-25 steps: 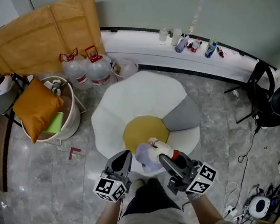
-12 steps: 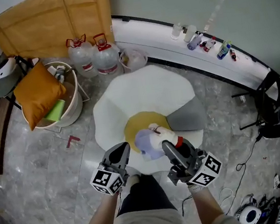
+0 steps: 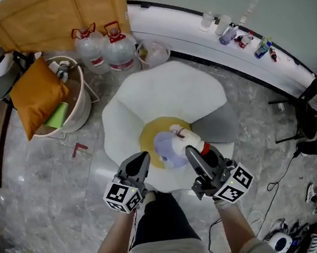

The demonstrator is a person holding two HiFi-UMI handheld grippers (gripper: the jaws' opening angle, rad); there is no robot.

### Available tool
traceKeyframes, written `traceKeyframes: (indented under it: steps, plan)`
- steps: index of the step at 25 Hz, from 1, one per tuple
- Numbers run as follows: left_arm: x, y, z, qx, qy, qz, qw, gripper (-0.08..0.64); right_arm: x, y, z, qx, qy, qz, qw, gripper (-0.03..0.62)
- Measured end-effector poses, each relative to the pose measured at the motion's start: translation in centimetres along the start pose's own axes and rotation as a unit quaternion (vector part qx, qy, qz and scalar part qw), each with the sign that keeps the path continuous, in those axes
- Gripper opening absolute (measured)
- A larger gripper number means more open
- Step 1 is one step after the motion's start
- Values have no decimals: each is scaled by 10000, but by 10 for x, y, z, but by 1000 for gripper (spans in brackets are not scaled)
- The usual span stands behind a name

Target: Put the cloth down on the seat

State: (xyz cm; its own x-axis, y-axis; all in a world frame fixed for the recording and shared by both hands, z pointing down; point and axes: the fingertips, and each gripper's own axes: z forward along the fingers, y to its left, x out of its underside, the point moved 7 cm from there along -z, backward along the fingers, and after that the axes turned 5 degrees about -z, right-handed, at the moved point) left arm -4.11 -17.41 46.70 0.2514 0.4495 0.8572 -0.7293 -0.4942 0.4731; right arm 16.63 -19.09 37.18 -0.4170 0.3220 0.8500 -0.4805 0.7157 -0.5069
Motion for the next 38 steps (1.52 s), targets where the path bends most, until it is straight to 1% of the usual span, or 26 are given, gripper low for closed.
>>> traceKeyframes:
  steps: [4,7,10,12,14,19,23,25,29,35,38]
  plan:
    - [16,13,13,-181,169,-30,9997,14,29,-36,-5,214,275,230,9991,46]
    - [24,24,25,-256,199,-70,9995,14,51,-58,-6,296,472,341,9979,46]
    - [37,31,37,-256,146,-191,9994,14,72,-78,-7,311,674,441,9963,46]
    - [44,35,47,-196,129,-201,9995,14,85,-93,-5,334,792,469,9952,46]
    - [53,40,54,-183,170,-212,9995,14,98,-106,-5,374,829,546,9944,46]
    - [80,66,62,-330,252,-400,9983,14,131,-133,0,539,820,743,9924,46]
    - [90,87,69,-381,362,-510,9973,14,157,-152,8,722,797,833,9907,46]
    - [96,98,77,-352,434,-547,9969,14,172,-166,12,884,839,824,9891,46]
    - [111,119,92,-236,615,-548,9963,14,204,-190,22,1181,1073,764,9842,46]
    - [130,144,121,-43,749,-433,9962,14,238,-223,27,1348,1192,841,9801,46]
    - [140,156,131,-26,839,-428,9956,14,254,-237,24,1513,1229,876,9769,46]
